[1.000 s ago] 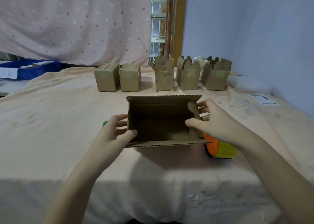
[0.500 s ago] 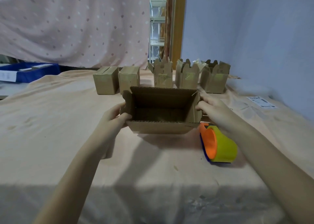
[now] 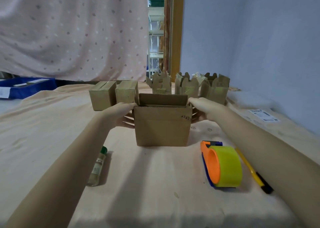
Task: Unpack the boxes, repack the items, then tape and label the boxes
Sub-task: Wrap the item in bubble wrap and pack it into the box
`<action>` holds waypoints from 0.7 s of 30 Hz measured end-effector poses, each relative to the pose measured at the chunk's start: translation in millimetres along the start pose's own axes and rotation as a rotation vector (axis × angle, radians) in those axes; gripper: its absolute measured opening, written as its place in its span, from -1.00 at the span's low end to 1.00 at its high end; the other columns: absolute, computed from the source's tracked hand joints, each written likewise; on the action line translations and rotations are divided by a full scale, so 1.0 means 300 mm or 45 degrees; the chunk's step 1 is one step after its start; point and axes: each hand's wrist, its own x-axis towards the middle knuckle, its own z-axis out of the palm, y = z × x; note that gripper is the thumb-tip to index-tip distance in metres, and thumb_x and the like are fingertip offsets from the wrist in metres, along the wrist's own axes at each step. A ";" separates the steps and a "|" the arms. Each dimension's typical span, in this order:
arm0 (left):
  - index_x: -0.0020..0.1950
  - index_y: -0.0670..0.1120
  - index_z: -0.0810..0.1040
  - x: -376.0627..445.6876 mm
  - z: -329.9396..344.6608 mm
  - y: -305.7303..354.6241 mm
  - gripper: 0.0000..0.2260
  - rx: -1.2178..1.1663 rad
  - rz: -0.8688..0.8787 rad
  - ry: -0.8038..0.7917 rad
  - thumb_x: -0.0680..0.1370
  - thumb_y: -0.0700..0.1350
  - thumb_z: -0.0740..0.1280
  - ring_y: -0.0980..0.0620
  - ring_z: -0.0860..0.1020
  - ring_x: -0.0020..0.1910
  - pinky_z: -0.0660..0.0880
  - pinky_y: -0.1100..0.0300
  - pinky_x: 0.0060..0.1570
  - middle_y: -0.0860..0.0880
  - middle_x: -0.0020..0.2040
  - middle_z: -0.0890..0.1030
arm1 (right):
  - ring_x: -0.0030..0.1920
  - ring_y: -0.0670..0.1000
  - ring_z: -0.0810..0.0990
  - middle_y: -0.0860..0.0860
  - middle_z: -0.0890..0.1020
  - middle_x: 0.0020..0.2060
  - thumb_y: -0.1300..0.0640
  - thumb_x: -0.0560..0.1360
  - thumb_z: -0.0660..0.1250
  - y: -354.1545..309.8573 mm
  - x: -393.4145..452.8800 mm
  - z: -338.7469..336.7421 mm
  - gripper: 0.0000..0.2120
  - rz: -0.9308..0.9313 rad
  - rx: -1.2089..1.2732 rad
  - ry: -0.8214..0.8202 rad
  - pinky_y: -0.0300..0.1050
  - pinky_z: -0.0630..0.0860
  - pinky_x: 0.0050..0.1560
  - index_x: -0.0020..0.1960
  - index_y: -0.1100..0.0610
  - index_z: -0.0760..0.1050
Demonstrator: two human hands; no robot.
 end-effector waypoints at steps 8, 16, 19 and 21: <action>0.23 -0.21 0.47 0.045 -0.002 0.016 -0.43 -0.023 -0.117 -0.078 0.53 0.27 0.15 -0.19 0.58 0.07 0.52 -0.05 0.15 -0.23 0.12 0.56 | 0.04 0.20 0.60 0.20 0.62 -0.03 0.02 0.61 0.07 0.001 0.035 0.006 -0.72 0.068 0.063 0.006 0.16 0.50 0.21 -0.03 0.19 0.45; 0.25 -0.24 0.45 0.020 0.001 0.066 -0.54 0.016 0.129 0.444 0.60 0.11 0.09 -0.16 0.51 -0.01 0.46 0.02 -0.01 -0.22 0.08 0.53 | 0.07 0.19 0.60 0.22 0.58 0.13 -0.01 0.65 0.00 0.014 0.000 -0.045 -0.58 0.056 -0.021 0.203 0.07 0.58 0.09 0.29 0.27 0.40; 0.16 -0.22 0.52 -0.028 0.034 0.132 -0.62 0.313 0.412 0.685 0.60 0.02 0.07 -0.19 0.54 -0.04 0.46 0.01 -0.04 -0.25 0.11 0.58 | 0.03 0.19 0.60 0.23 0.58 0.09 0.06 0.65 0.02 0.036 -0.039 -0.104 -0.60 0.041 -0.038 0.295 0.07 0.58 0.07 0.33 0.31 0.36; 0.21 -0.17 0.52 -0.061 0.089 0.189 -0.64 0.449 0.546 0.706 0.62 0.00 0.07 -0.05 0.54 -0.17 0.44 0.10 -0.17 -0.17 -0.01 0.61 | -0.05 0.18 0.60 0.23 0.57 0.01 0.10 0.63 0.06 0.060 -0.062 -0.152 -0.61 0.014 -0.024 0.341 0.05 0.59 -0.04 0.31 0.35 0.37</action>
